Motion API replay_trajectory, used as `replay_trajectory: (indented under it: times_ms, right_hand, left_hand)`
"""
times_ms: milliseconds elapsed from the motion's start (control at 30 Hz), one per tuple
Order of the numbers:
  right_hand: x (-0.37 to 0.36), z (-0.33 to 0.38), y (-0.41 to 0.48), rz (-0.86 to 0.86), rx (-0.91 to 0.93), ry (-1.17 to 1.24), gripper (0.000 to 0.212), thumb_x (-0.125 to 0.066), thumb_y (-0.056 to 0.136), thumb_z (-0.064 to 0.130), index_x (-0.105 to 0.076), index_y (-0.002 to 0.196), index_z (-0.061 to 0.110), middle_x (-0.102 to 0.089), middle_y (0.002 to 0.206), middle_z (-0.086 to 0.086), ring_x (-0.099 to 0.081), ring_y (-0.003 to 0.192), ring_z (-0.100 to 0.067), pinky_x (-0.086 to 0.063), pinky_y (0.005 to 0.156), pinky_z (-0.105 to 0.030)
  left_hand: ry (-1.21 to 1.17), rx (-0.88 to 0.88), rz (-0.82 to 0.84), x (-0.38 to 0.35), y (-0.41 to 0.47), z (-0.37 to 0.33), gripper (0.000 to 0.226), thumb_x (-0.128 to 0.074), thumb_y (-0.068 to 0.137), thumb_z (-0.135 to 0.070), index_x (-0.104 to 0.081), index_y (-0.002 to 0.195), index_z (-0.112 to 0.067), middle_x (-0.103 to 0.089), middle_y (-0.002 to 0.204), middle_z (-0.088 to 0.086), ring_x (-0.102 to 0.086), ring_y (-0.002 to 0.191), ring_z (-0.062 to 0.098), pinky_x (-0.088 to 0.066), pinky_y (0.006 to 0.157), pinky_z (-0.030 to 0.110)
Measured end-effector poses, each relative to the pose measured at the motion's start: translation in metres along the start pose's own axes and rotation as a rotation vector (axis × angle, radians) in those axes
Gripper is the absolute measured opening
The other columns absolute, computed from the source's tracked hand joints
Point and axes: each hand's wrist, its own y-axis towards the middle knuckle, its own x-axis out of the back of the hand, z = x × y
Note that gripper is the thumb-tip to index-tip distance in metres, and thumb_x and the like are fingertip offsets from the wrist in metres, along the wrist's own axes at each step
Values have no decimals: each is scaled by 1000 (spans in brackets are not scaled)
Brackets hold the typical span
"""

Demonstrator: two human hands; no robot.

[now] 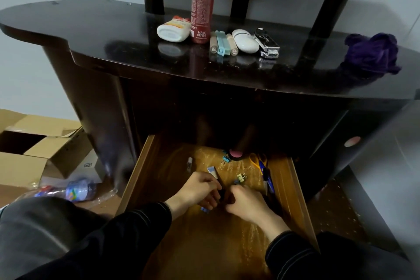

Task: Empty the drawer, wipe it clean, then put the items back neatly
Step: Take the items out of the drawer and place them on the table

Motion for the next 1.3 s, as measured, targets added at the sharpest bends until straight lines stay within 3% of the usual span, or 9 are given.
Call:
replay_trajectory:
  times_ms: [133, 267, 400, 533, 600, 733, 833, 967, 1300]
  right_hand:
    - [13, -6, -2, -101, -56, 140, 12, -66, 88, 31, -61, 78, 29, -66, 79, 10, -63, 77, -8, -44, 58, -25]
    - [32, -10, -9, -261, -58, 482, 9, -73, 87, 31, -72, 78, 31, -71, 80, 15, -64, 82, -1, -53, 68, -23]
    - [39, 2, -19, -145, 68, 759, 8, -76, 86, 26, -77, 80, 31, -74, 80, 11, -66, 72, 1, -48, 59, -12]
    - [34, 11, -20, -16, 133, 699, 7, -74, 88, 31, -79, 90, 28, -76, 88, 10, -70, 86, -3, -52, 73, -17]
    - [33, 9, -19, -10, 108, 710, 8, -70, 91, 34, -78, 91, 31, -75, 86, 13, -68, 80, -1, -49, 67, -14]
    - [37, -9, -12, -306, -123, 663, 9, -64, 97, 27, -73, 97, 29, -72, 86, 11, -66, 79, -4, -49, 65, -16]
    - [34, -22, -10, -428, -305, 369, 22, -63, 98, 24, -69, 119, 22, -69, 115, 8, -66, 104, -11, -50, 76, -20]
    - [23, -19, -6, -211, -295, 215, 32, -66, 96, 29, -62, 128, 27, -69, 115, 8, -65, 95, -10, -49, 70, -23]
    - [13, -19, -2, -141, -306, 145, 9, -69, 92, 31, -69, 99, 25, -69, 93, 9, -66, 87, -11, -55, 78, -31]
  left_hand:
    - [-4, 44, 29, 1, 0, 1, 21, -47, 99, -6, -65, 104, 4, -68, 80, 17, -67, 63, 27, -58, 54, 33]
    - [-88, 118, 77, -1, 3, 3, 25, -46, 104, -18, -61, 110, 1, -68, 86, 21, -68, 64, 30, -59, 55, 36]
    - [-301, 288, 173, -7, 3, 4, 51, -30, 108, -44, -58, 103, -1, -67, 84, 18, -67, 66, 28, -58, 59, 37]
    - [-421, 374, 253, -10, 4, 8, 55, -22, 107, -50, -54, 101, -6, -60, 71, 9, -55, 57, 18, -46, 50, 26]
    - [-422, 385, 251, -8, 5, 10, 49, -26, 107, -47, -54, 95, -8, -51, 66, 4, -47, 54, 14, -35, 46, 22]
    - [-461, 386, 207, -2, 8, 13, 31, -41, 102, -29, -57, 89, -6, -37, 63, 0, -37, 52, 11, -23, 42, 18]
    - [-497, 376, 206, -1, 11, 14, 17, -49, 97, -19, -57, 94, -4, -40, 63, 1, -41, 54, 13, -29, 44, 20]
    - [-479, 369, 191, -3, 14, 16, 16, -54, 94, -16, -60, 97, -2, -50, 67, 7, -49, 55, 16, -38, 46, 23]
    - [-458, 365, 183, -3, 13, 17, 21, -55, 96, -18, -61, 106, -1, -54, 77, 10, -53, 60, 18, -45, 51, 26]
